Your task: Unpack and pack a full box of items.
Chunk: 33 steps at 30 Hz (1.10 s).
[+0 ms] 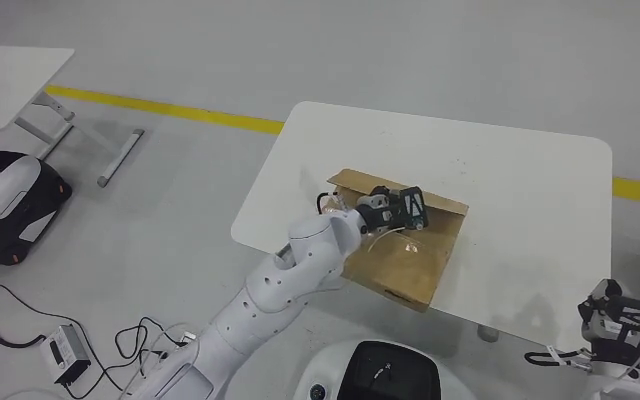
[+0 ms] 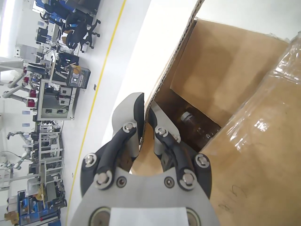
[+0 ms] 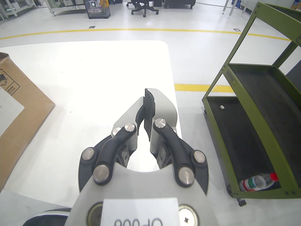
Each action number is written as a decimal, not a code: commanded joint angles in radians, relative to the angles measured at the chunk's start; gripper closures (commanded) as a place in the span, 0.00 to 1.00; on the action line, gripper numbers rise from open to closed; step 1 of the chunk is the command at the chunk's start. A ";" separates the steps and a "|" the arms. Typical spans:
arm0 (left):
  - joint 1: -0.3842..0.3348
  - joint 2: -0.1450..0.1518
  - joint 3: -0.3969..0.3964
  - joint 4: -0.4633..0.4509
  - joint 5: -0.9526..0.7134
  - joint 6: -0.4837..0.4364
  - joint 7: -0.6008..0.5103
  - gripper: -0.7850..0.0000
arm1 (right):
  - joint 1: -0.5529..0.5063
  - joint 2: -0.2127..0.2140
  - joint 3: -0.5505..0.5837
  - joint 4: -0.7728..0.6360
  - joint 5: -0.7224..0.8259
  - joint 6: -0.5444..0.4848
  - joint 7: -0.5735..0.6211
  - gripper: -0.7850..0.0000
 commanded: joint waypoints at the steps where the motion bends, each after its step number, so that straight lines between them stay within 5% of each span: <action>1: -0.008 -0.003 0.008 -0.001 -0.009 0.002 -0.006 1.00 | 0.001 0.000 0.001 0.003 0.001 -0.001 0.000 1.00; 2: -0.014 -0.005 0.012 0.003 -0.012 0.005 -0.007 0.90 | 0.001 0.000 0.001 0.004 0.002 -0.002 0.000 1.00; 3: -0.023 -0.007 0.016 0.009 -0.005 0.011 -0.009 0.55 | 0.002 0.000 0.002 0.005 0.003 -0.002 0.000 1.00; 4: -0.033 -0.008 0.022 0.017 0.007 0.014 -0.007 0.05 | 0.002 0.000 0.002 0.006 0.002 -0.003 -0.001 1.00; 5: -0.044 -0.009 0.028 0.025 0.016 0.015 -0.002 0.00 | 0.002 0.000 0.002 0.006 0.002 -0.004 -0.001 1.00; 16: -0.192 -0.030 0.053 0.146 0.081 0.097 0.055 0.00 | 0.005 0.001 0.015 0.011 0.009 -0.006 0.000 1.00; 33: -0.420 -0.106 0.167 0.540 0.046 0.256 0.102 0.00 | -0.003 0.000 0.022 -0.003 0.006 -0.001 -0.002 1.00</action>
